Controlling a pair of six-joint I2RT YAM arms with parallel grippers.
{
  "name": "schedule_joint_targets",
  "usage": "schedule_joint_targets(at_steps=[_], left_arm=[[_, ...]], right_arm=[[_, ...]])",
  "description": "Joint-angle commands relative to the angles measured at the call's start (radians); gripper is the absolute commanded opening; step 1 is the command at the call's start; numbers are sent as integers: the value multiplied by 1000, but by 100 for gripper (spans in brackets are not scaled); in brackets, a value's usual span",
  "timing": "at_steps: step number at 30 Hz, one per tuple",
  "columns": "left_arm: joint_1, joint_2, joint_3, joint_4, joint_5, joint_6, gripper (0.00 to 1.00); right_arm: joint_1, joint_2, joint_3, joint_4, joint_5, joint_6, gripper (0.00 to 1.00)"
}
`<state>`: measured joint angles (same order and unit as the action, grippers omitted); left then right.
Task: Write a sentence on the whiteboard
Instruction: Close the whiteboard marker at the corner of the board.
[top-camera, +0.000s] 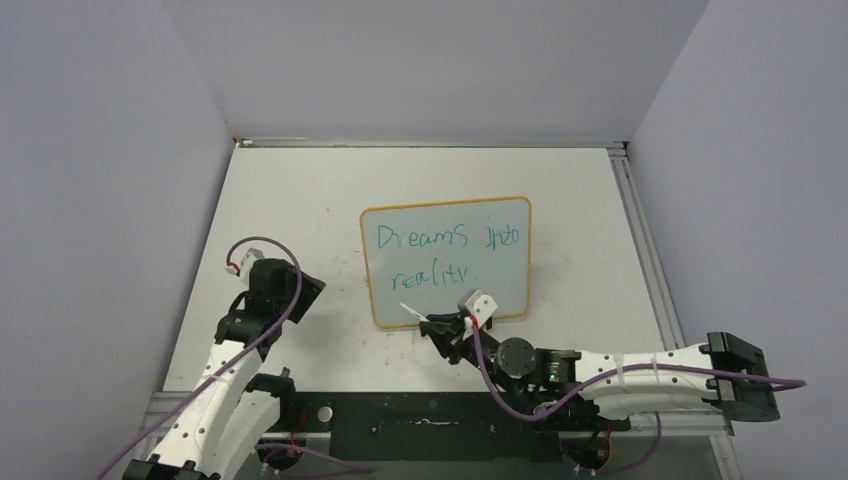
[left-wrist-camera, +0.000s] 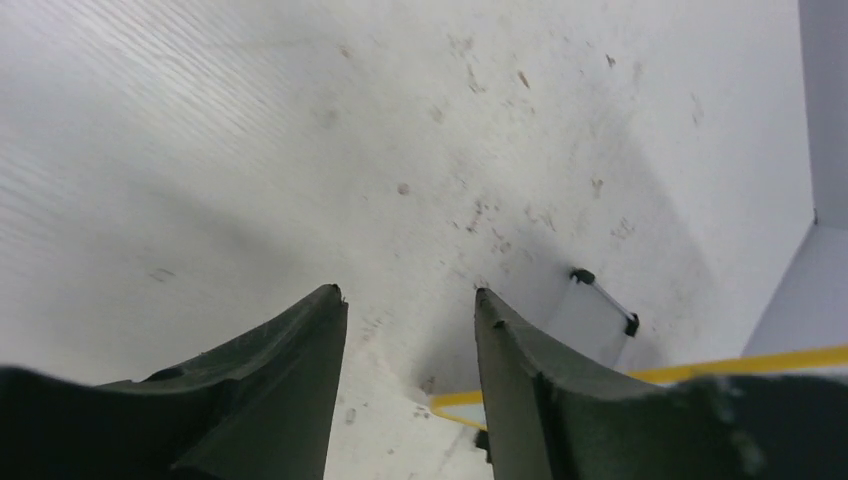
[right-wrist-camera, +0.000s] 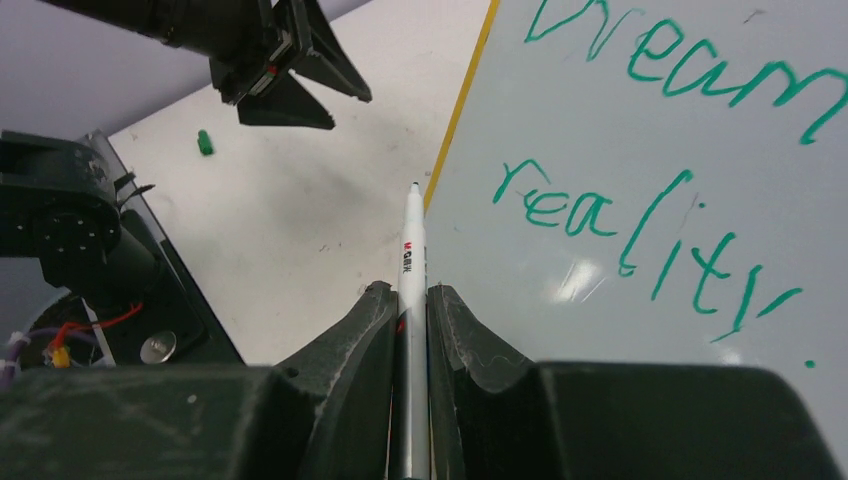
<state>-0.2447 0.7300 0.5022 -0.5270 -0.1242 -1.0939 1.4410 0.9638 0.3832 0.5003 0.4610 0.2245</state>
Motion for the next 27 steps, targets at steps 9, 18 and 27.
schedule_joint_targets(at_steps=[9,18,27], left_arm=[[542,102,129,-172,-17,244,77],[776,183,106,-257,-222,189,73],[938,239,83,-250,-223,175,63]], right_arm=[[-42,-249,71,-153,139,-37,5],[-112,-359,61,-213,105,-31,5],[-114,-369,61,-223,115,-29,5]])
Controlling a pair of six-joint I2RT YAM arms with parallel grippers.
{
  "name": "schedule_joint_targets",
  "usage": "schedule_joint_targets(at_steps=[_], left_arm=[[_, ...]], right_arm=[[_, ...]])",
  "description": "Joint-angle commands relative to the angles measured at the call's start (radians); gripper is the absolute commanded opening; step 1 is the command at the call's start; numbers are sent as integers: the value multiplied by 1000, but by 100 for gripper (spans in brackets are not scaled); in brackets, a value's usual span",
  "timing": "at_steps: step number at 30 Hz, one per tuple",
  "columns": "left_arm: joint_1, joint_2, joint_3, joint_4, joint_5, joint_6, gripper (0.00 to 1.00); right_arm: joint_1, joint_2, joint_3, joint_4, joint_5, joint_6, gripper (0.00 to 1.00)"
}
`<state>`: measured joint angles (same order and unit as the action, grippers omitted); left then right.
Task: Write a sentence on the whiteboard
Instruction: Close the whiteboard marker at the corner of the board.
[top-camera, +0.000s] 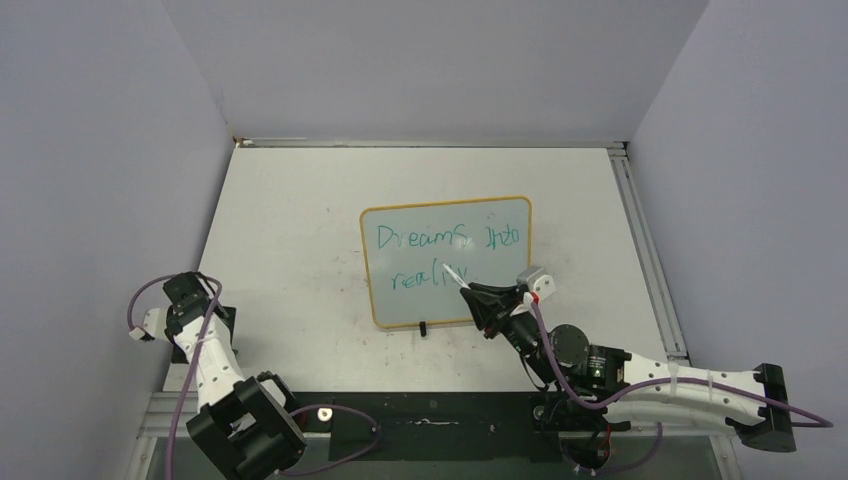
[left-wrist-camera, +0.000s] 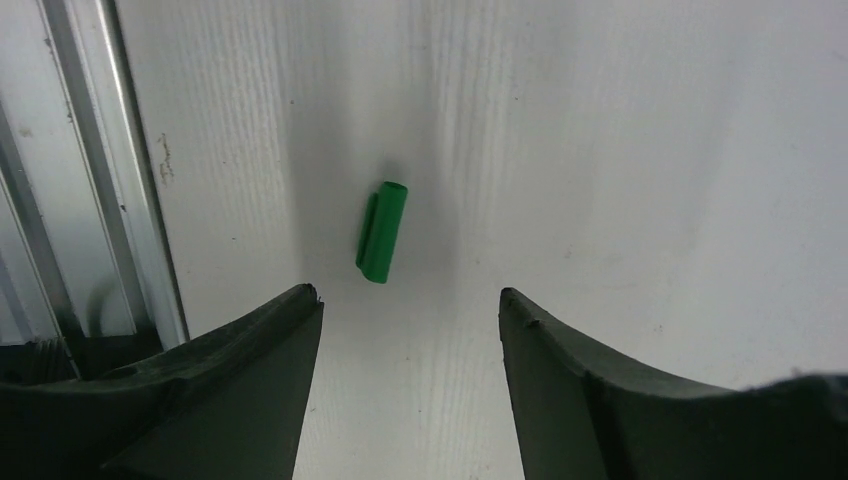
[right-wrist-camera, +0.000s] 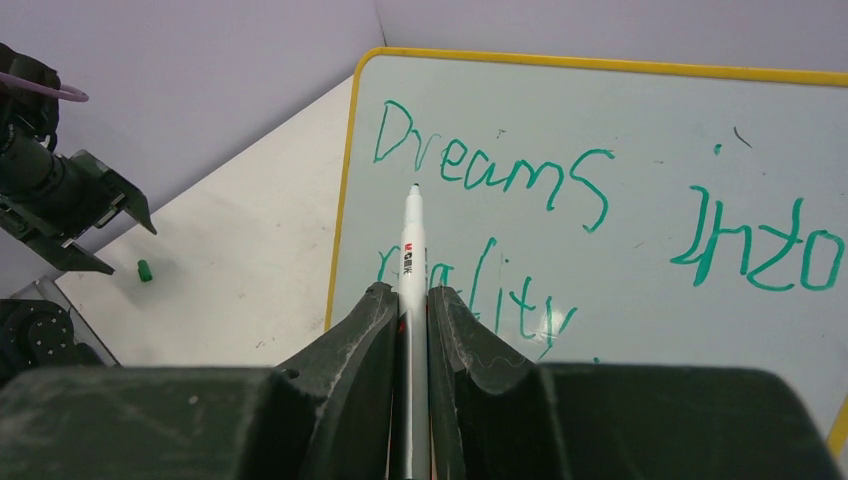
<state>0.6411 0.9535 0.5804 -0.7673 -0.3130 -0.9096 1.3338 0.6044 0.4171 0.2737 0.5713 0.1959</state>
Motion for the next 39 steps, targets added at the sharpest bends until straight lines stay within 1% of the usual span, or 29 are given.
schedule_joint_targets(at_steps=[1,3,5,10,18,25,26,27,29,31,35,39], left_arm=[[66,26,2,-5,-28,-4,62],[91,40,-6,12,-16,-2,59],[117,47,-24,42,-18,9,55],[121,76,-48,111,6,46,45],[129,158,-44,178,38,95,38],[134,228,-69,238,96,105,36],[133,232,-75,247,100,106,34],[134,235,-81,256,104,106,30],[130,243,-93,280,132,118,16],[110,248,-95,293,158,133,7],[53,241,-92,306,199,151,0],[-46,213,-72,319,259,193,0]], right_arm=[[-7,-9,28,0,7,0,5],[-7,-12,26,-2,15,0,5],[-7,-16,26,-1,23,0,5],[-7,-34,26,-6,35,-3,5],[-8,-42,26,-5,40,9,5],[-9,-61,26,-4,57,10,5],[-8,-62,26,-5,62,11,5],[-9,-65,24,-5,67,12,5],[-8,-66,24,-8,74,15,5],[-8,-64,25,-10,82,16,5],[-8,-48,32,-17,86,19,5],[-8,-36,43,-35,82,26,5]])
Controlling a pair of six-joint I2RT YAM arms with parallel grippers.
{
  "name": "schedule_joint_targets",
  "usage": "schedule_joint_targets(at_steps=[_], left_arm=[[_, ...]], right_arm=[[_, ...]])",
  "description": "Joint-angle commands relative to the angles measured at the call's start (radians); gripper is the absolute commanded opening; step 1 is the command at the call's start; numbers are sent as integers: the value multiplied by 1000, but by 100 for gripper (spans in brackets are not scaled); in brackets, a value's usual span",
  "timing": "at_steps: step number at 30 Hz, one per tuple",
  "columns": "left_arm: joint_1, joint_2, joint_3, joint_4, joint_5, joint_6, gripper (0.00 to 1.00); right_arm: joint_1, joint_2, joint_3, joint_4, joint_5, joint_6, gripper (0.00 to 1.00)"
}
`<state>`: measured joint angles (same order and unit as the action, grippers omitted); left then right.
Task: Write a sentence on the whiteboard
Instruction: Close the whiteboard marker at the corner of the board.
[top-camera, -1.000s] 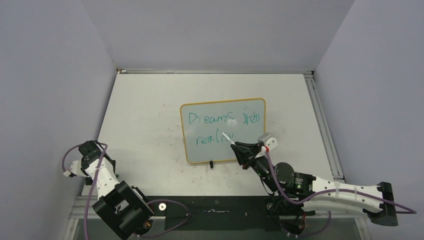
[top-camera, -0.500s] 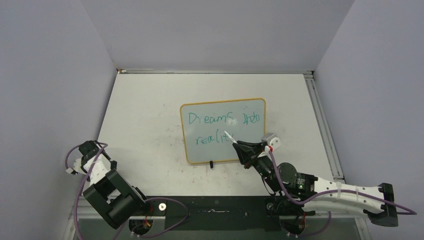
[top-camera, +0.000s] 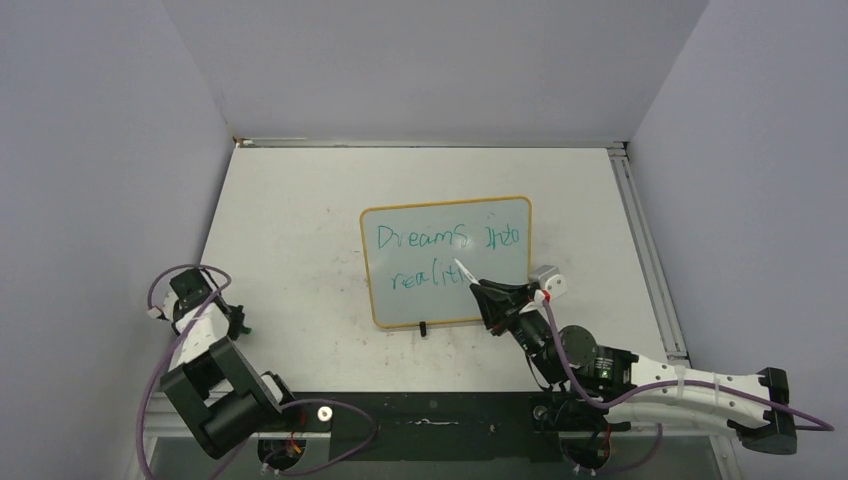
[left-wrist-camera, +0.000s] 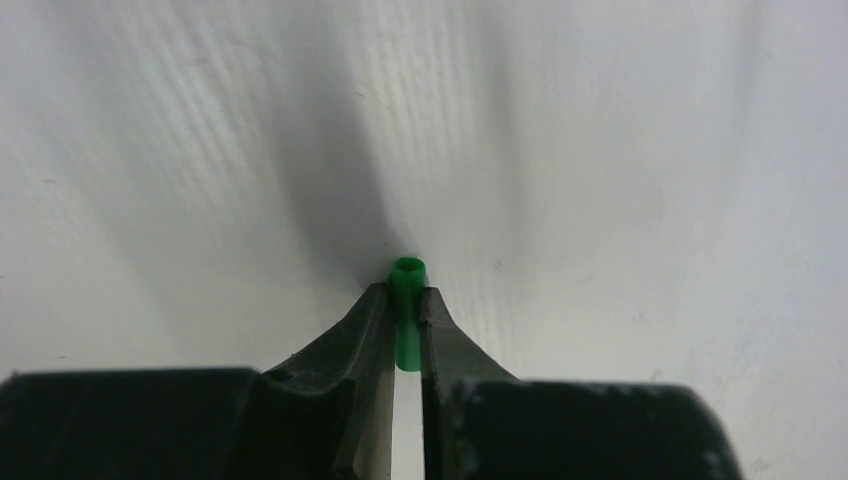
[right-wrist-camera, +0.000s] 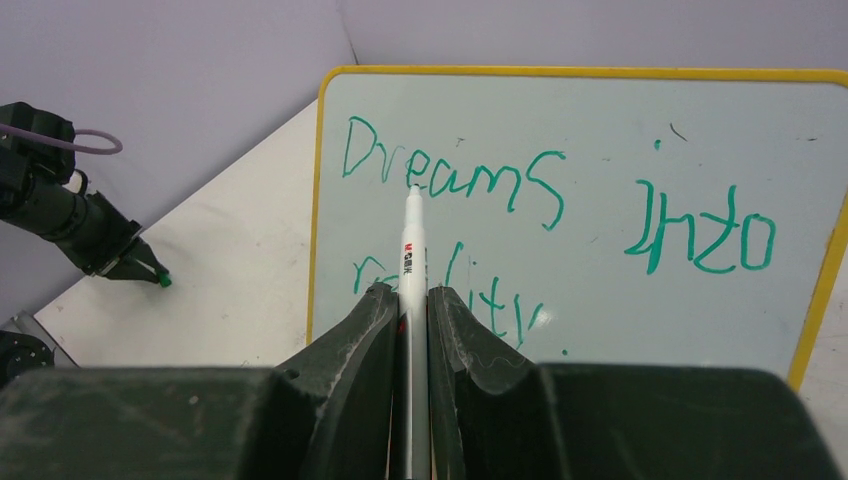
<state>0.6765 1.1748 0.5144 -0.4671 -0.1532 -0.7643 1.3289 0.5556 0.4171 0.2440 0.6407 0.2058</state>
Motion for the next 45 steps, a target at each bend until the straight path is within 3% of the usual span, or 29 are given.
schedule_joint_targets(at_steps=[1,6,13,22,27,31,37,41,45], left_arm=[[-108,-25,3,13,108,59,0],[-265,-121,52,-4,191,136,0],[-611,-260,90,-6,216,210,0],[-1052,-452,53,36,98,220,0],[-1258,-562,38,49,39,224,0],[-1394,-612,18,59,-12,225,0],[-1663,-603,-76,311,35,315,0],[-1856,-527,-121,516,-41,440,0],[-1964,-393,-157,697,-85,524,0]], right_arm=[[-3,15,46,-9,12,16,5],[-4,29,78,-63,-36,3,5],[-10,38,191,-237,-176,14,5],[-59,165,405,-563,-414,49,5],[-158,232,484,-643,-604,58,5],[-359,300,539,-673,-876,65,5],[-613,380,610,-765,-1262,60,5],[-646,450,632,-871,-1388,42,5],[-644,500,630,-977,-1432,23,5]])
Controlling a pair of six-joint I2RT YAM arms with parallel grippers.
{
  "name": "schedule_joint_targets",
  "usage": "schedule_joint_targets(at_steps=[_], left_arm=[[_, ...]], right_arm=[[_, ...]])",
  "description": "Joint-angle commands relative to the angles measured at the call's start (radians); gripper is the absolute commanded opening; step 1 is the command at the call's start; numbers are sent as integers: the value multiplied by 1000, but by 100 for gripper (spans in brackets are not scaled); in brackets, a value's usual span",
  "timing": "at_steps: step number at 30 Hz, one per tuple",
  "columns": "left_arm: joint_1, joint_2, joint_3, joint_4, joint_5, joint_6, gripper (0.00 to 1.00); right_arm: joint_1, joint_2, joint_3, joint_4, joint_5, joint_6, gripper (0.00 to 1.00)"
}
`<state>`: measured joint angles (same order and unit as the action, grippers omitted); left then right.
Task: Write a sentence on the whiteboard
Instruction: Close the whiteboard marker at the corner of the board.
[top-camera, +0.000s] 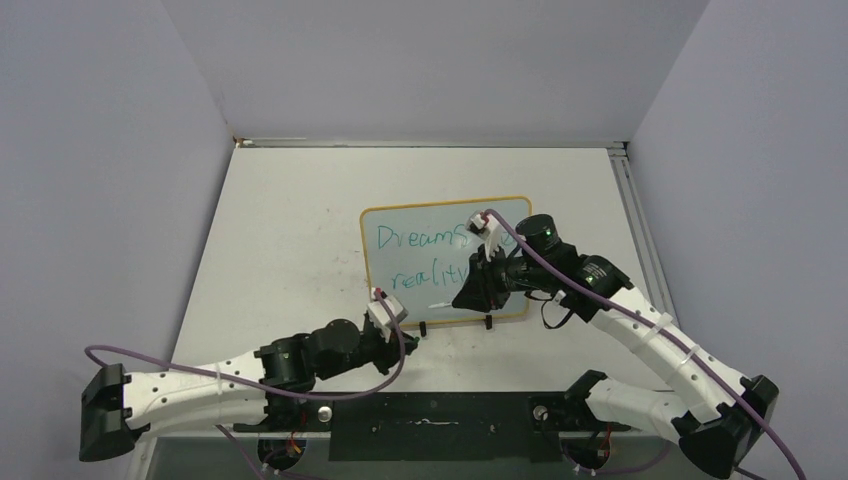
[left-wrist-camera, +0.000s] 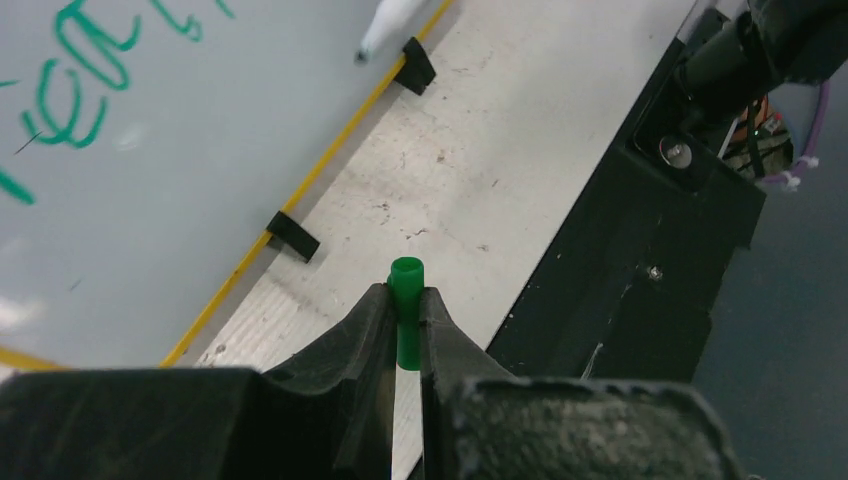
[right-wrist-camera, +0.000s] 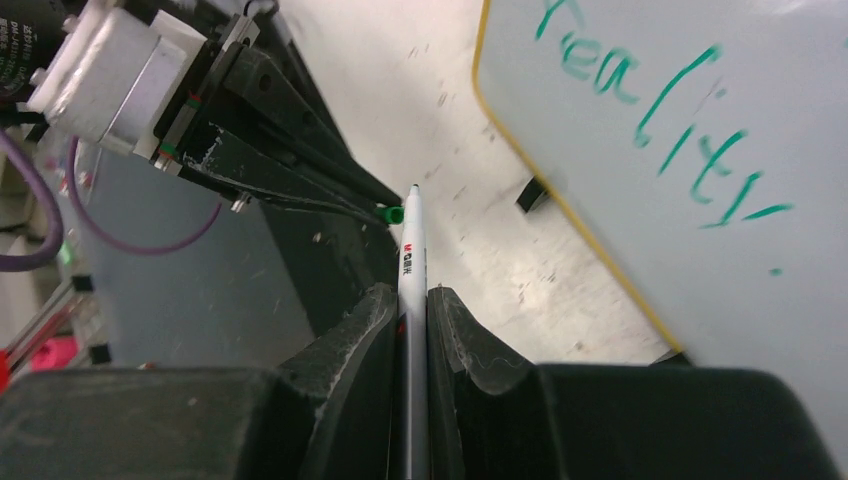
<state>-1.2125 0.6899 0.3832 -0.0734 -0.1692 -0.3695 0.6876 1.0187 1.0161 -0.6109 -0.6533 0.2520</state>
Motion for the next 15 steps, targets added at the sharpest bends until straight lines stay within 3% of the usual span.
schedule_joint_targets(at_steps=[1,3,4,5,11,15], left_arm=[[-90,137,-44,364,-74,140,0],[-106,201,-82,515,-74,150,0],[-112,234,-98,560,-74,155,0],[-119,260,-104,593,-77,163,0],[-147,328,-146,722,-101,184,0],[-148,339,-172,770,-90,188,0]], right_arm=[[-2,42,29,-140,-134,-25,5],[1,53,24,-171,-138,-30,5],[2,60,21,-186,-138,-33,11],[5,66,19,-202,-138,-35,6],[10,97,-18,-282,-88,-52,5],[39,110,-64,-222,-83,-22,5]])
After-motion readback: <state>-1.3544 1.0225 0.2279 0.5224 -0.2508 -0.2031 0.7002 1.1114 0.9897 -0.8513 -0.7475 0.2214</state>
